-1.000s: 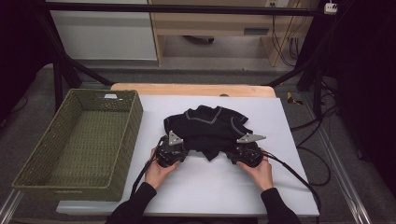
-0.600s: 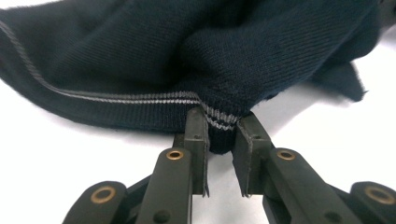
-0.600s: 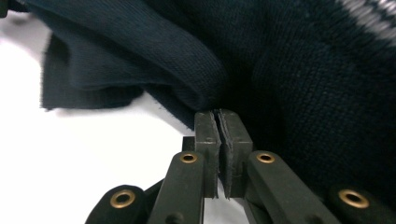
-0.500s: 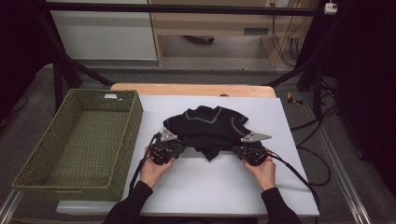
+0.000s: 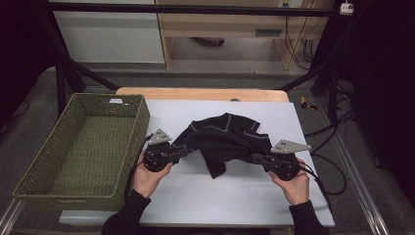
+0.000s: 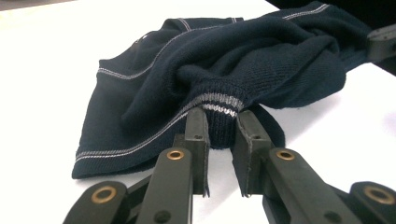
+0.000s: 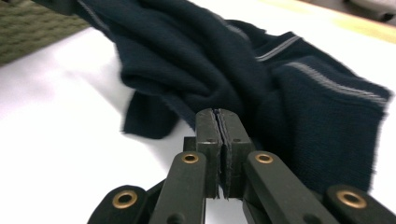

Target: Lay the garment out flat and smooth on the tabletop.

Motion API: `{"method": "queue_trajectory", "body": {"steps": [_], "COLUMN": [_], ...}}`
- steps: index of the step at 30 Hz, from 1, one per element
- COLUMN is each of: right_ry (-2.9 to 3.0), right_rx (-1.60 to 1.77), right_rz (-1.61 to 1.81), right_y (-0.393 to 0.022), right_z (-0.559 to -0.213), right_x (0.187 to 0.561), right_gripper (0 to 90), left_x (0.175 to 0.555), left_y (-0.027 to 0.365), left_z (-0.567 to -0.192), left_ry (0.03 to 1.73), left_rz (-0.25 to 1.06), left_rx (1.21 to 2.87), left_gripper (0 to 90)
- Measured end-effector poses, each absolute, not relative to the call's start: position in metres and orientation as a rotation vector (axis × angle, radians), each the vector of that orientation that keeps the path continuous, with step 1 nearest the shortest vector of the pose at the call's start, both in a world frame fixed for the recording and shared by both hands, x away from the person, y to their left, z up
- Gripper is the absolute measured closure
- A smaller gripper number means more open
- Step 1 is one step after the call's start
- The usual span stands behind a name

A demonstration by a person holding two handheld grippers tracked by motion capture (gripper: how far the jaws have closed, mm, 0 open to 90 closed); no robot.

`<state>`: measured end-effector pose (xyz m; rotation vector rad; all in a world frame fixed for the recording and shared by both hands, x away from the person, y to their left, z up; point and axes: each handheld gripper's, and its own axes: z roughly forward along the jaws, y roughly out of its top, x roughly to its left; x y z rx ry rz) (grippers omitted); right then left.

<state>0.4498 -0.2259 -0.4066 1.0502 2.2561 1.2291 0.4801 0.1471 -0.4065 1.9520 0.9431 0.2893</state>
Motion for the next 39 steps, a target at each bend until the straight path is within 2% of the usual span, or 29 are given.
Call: {"method": "queue_trajectory", "body": {"steps": [6,9,12,18,23,26,28,32,34,37,39], "right_ry": [2.289,2.297,2.278,2.349,2.445,2.447,2.429,2.420,2.413,2.389,2.395], "right_rx": [1.129,1.117,1.073,0.949,0.960,0.978,1.018,0.986,0.979,0.961,0.974], "right_rz": [1.112,1.135,1.250,1.381,1.303,1.224,1.189,1.102,1.080,1.002,1.002], "right_y": [-0.221,-0.216,-0.208,-0.169,-0.131,-0.114,-0.107,-0.096,-0.094,-0.094,-0.096], "right_z": [-0.442,-0.444,-0.433,-0.421,-0.445,-0.461,-0.469,-0.479,-0.482,-0.480,-0.477], "right_x": [0.468,0.468,0.460,0.444,0.447,0.454,0.460,0.467,0.469,0.468,0.468], "right_gripper": [84.7,75.1,66.2,62.2,60.3,51.6,49.3,52.4,61.6,81.2,84.3], "left_x": [0.489,0.489,0.487,0.486,0.486,0.487,0.487,0.487,0.487,0.487,0.487], "left_y": [0.139,0.138,0.138,0.137,0.137,0.137,0.137,0.136,0.136,0.137,0.137], "left_z": [-0.427,-0.426,-0.423,-0.419,-0.418,-0.418,-0.418,-0.420,-0.420,-0.419,-0.419], "left_ry": [0.980,0.983,0.981,0.979,0.981,0.982,0.983,0.986,0.987,0.986,0.986], "left_rz": [0.254,0.264,0.270,0.273,0.273,0.270,0.271,0.265,0.263,0.260,0.258], "left_rx": [1.999,1.993,1.983,1.974,1.968,1.967,1.968,1.971,1.971,1.965,1.963], "left_gripper": [76.3,76.3,76.3,76.3,76.3,76.3,76.2,76.2,76.1,76.2,76.2]}}
